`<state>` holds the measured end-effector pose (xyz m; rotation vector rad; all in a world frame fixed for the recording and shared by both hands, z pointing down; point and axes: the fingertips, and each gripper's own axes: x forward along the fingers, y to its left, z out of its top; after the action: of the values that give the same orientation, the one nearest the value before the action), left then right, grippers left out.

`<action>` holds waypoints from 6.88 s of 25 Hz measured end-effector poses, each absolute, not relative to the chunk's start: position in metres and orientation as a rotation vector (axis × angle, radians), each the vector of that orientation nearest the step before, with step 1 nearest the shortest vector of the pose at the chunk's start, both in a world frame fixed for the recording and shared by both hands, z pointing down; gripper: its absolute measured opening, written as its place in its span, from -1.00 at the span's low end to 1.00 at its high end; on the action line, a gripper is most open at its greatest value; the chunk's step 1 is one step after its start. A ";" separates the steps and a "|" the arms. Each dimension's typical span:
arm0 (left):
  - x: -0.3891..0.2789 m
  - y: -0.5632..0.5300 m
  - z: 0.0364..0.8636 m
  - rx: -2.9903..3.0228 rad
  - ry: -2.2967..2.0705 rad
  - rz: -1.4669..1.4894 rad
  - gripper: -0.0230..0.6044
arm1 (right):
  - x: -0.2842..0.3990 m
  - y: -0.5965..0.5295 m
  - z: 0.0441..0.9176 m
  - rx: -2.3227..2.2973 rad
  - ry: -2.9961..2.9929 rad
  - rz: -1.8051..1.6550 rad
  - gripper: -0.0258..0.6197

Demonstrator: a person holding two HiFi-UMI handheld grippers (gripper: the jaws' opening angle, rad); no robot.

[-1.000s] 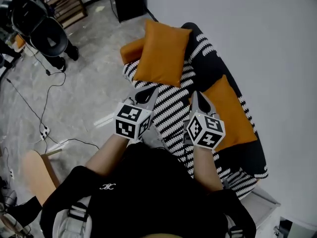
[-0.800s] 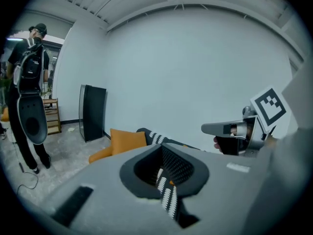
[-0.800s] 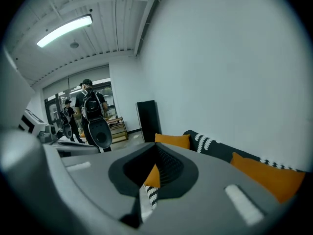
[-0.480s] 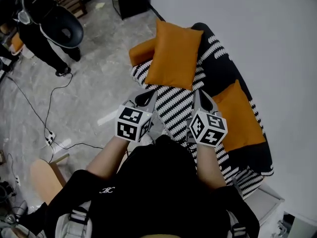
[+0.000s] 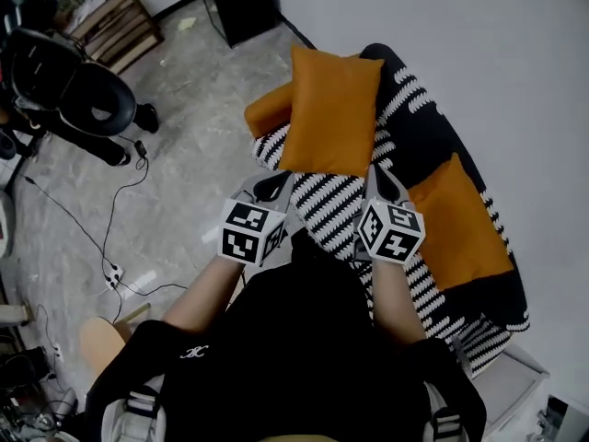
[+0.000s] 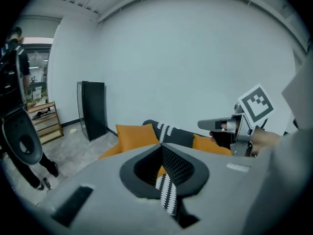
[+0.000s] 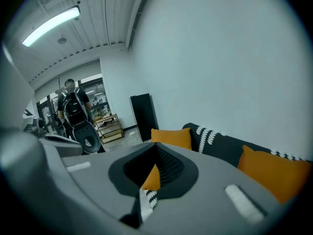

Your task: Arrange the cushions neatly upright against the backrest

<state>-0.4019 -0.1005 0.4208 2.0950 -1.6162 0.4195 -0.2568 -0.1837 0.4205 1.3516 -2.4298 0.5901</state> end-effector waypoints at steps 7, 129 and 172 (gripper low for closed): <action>-0.401 -0.221 0.402 2.192 -1.515 0.532 -0.90 | -0.241 -0.270 0.426 1.442 -2.353 0.662 -0.90; -0.347 -0.636 0.755 2.282 -0.499 1.253 -0.65 | -0.021 -0.476 0.691 1.991 -1.475 1.156 -0.74; -0.184 -0.464 0.379 2.798 -0.446 0.660 -0.89 | -0.073 -0.356 0.372 2.632 -1.576 0.640 -0.90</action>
<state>-0.1836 -0.4638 0.3789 2.7978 -0.4465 0.6600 -0.0731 -0.3565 0.3724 2.6323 -1.5756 0.6397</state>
